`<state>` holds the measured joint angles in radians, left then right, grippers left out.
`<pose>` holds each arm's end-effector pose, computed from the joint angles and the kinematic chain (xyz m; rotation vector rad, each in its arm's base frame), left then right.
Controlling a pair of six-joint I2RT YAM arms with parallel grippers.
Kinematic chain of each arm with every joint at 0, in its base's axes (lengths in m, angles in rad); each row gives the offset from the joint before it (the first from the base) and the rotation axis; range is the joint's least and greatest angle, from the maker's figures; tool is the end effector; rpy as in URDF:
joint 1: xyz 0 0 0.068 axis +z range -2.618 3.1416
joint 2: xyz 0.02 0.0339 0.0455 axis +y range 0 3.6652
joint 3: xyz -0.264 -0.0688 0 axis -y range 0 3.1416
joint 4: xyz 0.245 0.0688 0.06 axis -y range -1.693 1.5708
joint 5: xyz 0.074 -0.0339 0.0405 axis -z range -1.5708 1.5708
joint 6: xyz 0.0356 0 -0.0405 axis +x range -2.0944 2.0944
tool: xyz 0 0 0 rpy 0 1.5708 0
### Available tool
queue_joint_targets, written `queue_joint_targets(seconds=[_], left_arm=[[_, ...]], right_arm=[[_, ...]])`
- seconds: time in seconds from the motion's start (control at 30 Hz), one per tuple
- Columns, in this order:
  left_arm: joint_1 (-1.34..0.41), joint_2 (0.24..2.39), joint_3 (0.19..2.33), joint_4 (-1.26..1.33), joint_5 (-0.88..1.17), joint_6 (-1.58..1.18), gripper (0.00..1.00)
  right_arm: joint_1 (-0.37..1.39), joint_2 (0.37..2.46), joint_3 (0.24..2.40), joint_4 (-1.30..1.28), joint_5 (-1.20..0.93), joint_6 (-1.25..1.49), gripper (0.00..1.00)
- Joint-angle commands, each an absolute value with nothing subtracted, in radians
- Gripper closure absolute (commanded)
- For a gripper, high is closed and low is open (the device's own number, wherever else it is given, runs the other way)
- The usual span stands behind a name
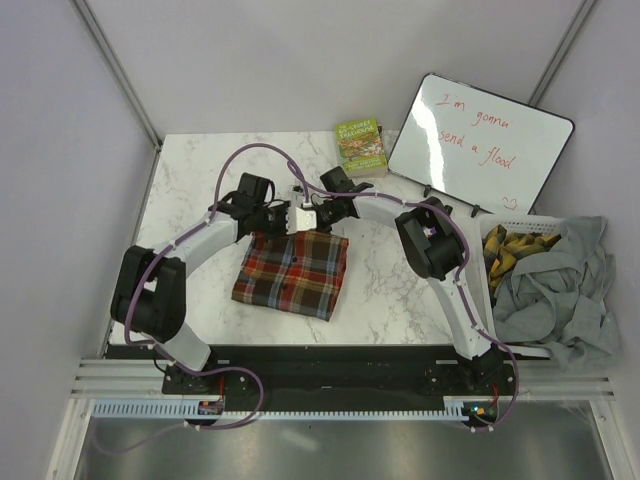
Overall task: Fold and stack the long sleeve shirts
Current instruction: Fold the shirt
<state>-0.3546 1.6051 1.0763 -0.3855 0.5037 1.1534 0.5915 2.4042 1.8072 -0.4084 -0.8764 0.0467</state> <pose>0.3082 -0.1325 0.2222 1.7526 1.5665 -0.2450 0.4028 0.3035 0.1212 -1.0214 2.3651 1.3684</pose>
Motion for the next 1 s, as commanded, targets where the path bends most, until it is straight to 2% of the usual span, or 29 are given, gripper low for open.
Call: queue_joint_targets(seconds=[0.0, 0.5, 0.8, 0.83, 0.87, 0.9, 0.97], left_arm=[[-0.345, 1.631, 1.045, -0.206, 0.436, 1.197, 0.98], [-0.396, 1.536, 0.836, -0.244, 0.476, 1.226, 0.98], [-0.399, 1.482, 0.908, -0.291, 0.471, 1.166, 0.98], [-0.4, 1.48, 0.922, -0.293, 0.469, 1.161, 0.97], [-0.402, 1.486, 0.945, -0.298, 0.466, 1.16, 0.86], [-0.402, 1.496, 0.96, -0.298, 0.453, 1.151, 0.8], [-0.396, 1.543, 1.014, -0.322, 0.43, 1.112, 0.75]], right_arm=[[0.595, 2.422, 1.782, -0.479, -0.864, 0.008, 0.72], [0.586, 2.316, 1.864, -0.583, -0.818, -0.083, 0.65], [0.588, 2.372, 1.878, -0.635, -0.853, -0.107, 0.66], [0.588, 2.375, 1.884, -0.634, -0.841, -0.106, 0.66], [0.584, 2.375, 1.894, -0.637, -0.835, -0.106, 0.65], [0.581, 2.373, 1.923, -0.637, -0.828, -0.103, 0.64], [0.555, 2.365, 1.962, -0.656, -0.805, -0.094, 0.57]])
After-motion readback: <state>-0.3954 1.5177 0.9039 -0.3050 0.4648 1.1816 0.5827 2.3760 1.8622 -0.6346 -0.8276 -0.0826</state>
